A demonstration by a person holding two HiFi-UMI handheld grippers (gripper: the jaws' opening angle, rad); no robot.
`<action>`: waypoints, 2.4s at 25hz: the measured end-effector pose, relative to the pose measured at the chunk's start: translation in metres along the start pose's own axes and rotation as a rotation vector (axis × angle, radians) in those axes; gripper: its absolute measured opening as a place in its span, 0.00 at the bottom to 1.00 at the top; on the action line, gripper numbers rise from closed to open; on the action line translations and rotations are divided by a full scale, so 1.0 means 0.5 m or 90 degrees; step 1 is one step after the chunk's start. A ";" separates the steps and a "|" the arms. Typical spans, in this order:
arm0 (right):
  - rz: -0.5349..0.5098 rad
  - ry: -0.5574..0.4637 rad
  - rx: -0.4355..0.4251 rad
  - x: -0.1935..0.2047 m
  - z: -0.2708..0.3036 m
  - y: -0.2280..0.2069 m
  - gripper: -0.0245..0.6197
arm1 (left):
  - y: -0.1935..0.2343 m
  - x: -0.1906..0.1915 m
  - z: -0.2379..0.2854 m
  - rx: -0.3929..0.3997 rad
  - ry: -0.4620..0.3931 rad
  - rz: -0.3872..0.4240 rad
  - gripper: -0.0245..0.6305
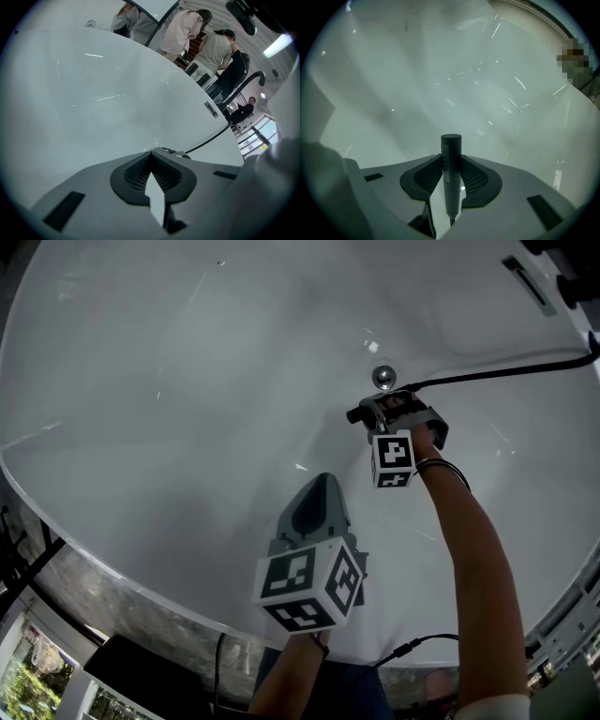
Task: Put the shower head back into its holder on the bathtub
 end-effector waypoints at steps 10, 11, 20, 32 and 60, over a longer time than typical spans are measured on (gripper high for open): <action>0.237 -0.085 0.096 0.049 -0.193 -0.041 0.23 | -0.041 -0.011 -0.080 -0.004 -0.017 0.005 0.04; 0.263 -0.092 0.106 0.057 -0.216 -0.042 0.23 | -0.049 -0.011 -0.087 -0.003 -0.017 0.008 0.04; 0.405 -0.126 0.187 0.126 -0.413 -0.028 0.23 | -0.136 -0.007 -0.146 0.026 -0.027 0.049 0.04; 0.476 -0.166 0.284 0.186 -0.653 0.009 0.23 | -0.223 0.032 -0.230 0.034 -0.034 0.070 0.04; 0.695 -0.260 0.540 0.325 -1.140 0.073 0.23 | -0.363 0.090 -0.345 0.075 -0.053 0.113 0.04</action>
Point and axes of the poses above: the fingertips, and each gripper's own axes: z forward along the fingers, y to its left, x out of its underside, the point moved 10 cm from there along -z, backward along the fingers, and after that the axes turned 13 degrees about y, right-handed, at the moved point
